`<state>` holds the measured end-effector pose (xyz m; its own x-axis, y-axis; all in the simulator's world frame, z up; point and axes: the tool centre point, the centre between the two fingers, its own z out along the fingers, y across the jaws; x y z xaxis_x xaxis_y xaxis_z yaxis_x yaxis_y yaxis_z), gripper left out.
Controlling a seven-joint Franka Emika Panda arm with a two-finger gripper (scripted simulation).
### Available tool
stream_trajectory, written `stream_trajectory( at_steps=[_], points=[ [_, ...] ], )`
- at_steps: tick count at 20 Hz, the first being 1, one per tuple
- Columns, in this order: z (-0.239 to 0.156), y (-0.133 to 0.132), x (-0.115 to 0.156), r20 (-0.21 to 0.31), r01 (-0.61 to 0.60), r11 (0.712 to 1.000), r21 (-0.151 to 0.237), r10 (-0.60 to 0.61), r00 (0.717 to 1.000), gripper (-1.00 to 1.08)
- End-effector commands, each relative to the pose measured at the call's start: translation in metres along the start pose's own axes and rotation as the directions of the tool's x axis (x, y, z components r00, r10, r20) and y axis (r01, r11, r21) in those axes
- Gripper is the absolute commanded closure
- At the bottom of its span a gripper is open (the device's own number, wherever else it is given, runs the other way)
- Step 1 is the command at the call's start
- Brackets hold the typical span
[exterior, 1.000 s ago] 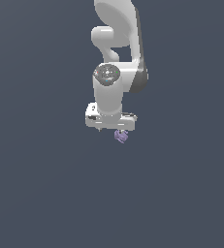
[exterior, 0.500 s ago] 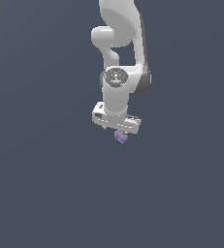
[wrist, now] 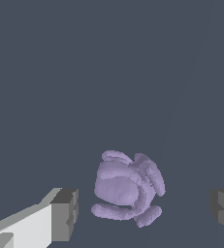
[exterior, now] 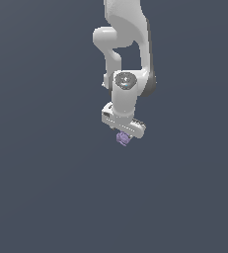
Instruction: Pick up the object and move it to a goal position.
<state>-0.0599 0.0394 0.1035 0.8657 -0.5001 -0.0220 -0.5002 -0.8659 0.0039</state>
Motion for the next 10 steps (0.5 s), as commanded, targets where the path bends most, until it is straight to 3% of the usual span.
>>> stream_trajectory(
  at_steps=[1,10],
  points=[
    [0.004,-0.001,-0.005,-0.007,-0.046,0.999,0.002,0.046,0.999,-0.92],
    [0.013,-0.004,-0.017,-0.019,-0.142,0.99,0.006,0.142,0.99,-0.92]
  ],
)
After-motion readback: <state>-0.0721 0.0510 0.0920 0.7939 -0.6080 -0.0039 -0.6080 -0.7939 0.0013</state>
